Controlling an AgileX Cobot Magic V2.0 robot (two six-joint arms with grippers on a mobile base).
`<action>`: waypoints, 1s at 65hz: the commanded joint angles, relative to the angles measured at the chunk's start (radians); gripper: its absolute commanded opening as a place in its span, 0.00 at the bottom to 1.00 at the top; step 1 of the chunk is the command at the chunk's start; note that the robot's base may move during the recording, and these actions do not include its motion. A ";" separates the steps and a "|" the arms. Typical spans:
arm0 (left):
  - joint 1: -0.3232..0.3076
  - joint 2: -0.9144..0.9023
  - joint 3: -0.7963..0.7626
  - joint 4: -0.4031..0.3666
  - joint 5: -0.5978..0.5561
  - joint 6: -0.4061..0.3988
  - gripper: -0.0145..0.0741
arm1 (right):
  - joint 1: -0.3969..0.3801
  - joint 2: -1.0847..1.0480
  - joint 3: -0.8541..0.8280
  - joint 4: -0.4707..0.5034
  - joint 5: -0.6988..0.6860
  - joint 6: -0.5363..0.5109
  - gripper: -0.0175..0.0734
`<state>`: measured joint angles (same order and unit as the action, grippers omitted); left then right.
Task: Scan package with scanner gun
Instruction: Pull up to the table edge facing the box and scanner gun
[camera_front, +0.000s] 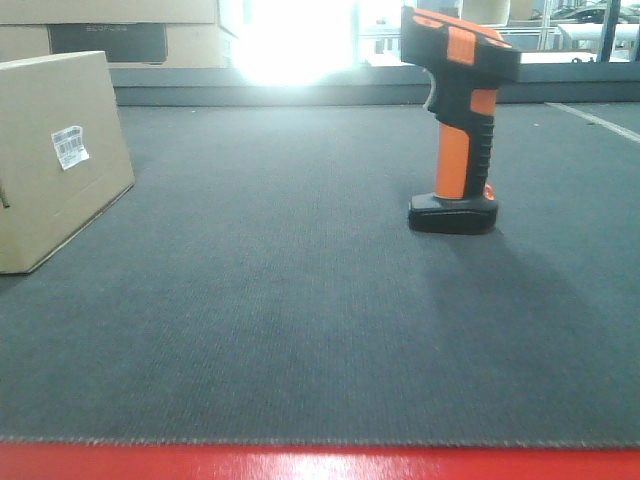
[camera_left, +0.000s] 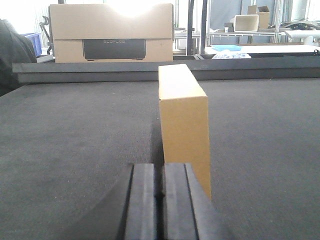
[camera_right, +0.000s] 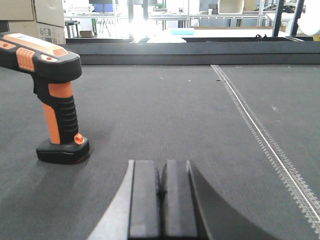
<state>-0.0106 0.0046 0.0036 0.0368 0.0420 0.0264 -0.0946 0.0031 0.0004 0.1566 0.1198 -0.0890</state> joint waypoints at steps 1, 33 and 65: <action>-0.007 -0.005 -0.004 -0.007 -0.016 -0.003 0.04 | -0.001 -0.003 0.000 -0.007 -0.023 0.000 0.02; -0.006 -0.005 -0.004 -0.007 -0.016 -0.003 0.04 | -0.001 -0.003 0.000 -0.007 -0.023 0.000 0.02; -0.006 -0.005 -0.004 -0.007 -0.016 -0.003 0.04 | -0.001 -0.003 0.000 -0.007 -0.023 0.000 0.02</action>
<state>-0.0106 0.0046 0.0036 0.0368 0.0420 0.0264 -0.0946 0.0031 0.0004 0.1566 0.1198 -0.0890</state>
